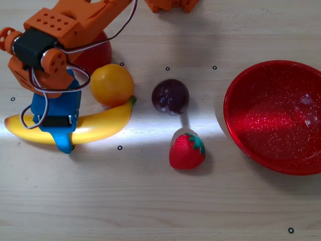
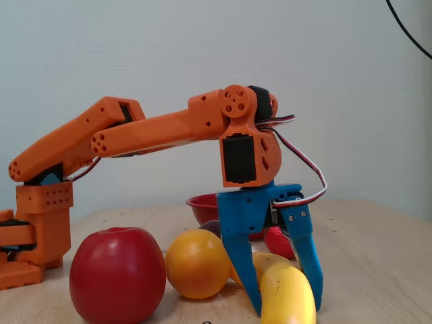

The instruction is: Put the banana in the red bowl.

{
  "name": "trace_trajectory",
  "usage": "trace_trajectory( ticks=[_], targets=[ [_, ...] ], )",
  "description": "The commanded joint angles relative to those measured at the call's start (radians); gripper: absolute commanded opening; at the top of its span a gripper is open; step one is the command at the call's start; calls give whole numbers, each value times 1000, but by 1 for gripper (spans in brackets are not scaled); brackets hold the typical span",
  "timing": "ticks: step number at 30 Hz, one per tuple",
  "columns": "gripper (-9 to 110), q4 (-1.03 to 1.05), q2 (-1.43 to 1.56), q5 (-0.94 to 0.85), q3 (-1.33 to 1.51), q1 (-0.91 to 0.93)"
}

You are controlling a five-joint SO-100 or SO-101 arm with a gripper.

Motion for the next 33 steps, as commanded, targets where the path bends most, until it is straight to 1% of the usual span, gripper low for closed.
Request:
trace_trajectory(
  ticks=[1, 11, 16, 21, 27, 33],
  targets=[
    [0, 18, 104, -77, -97, 43],
    [0, 84, 348, -290, -152, 127],
    [0, 86, 476, -341, -163, 156],
    [0, 133, 604, -357, -143, 175],
    [0, 158, 815, -400, 48, 199],
    [0, 80, 1055, -465, 368, 284]
  ],
)
